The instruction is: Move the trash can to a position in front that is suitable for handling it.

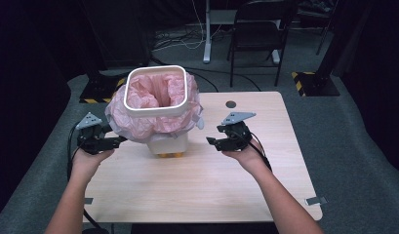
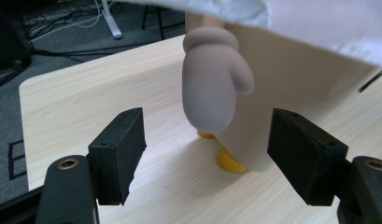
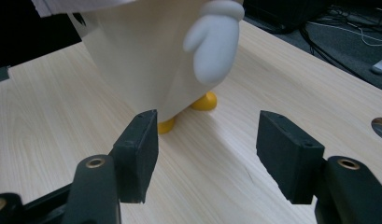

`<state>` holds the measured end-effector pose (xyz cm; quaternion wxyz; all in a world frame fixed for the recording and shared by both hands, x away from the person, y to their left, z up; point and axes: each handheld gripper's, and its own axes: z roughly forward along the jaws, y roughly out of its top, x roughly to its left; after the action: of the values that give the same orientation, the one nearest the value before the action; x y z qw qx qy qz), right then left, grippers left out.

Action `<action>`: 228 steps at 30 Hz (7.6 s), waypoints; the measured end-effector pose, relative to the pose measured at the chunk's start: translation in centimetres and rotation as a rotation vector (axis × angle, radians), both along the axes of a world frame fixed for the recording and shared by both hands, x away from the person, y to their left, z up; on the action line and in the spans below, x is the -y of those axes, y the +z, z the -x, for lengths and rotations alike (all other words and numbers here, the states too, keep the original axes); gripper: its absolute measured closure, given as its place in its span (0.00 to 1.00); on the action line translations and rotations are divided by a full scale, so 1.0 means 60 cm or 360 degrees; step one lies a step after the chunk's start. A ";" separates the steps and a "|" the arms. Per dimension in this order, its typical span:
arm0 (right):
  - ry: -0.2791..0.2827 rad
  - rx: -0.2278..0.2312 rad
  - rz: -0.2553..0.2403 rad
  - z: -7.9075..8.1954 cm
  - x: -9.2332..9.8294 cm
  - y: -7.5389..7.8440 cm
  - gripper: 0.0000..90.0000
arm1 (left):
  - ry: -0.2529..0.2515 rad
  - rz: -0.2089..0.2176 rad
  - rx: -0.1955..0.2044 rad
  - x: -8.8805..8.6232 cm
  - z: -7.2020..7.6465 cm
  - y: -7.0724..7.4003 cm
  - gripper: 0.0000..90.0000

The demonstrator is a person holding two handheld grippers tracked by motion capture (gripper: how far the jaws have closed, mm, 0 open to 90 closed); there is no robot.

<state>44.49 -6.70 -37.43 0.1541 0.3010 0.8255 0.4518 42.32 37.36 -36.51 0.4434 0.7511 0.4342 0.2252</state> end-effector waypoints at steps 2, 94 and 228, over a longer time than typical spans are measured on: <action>-0.0008 -0.0002 -0.0026 -0.006 -0.006 0.000 0.42 | 0.0003 0.0005 -0.0003 0.000 -0.002 0.002 0.30; 0.0065 -0.0019 -0.0074 -0.079 -0.084 0.016 0.60 | -0.0176 0.0060 -0.0082 0.030 -0.045 0.004 0.60; 0.0026 0.0013 -0.0207 0.176 0.176 0.024 0.47 | -0.0411 0.0153 0.0121 0.092 0.132 0.031 0.43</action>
<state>33.96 -17.24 -35.97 0.1338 0.3019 0.7962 0.5070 34.40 31.86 -34.66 0.5201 0.7696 0.3273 0.1735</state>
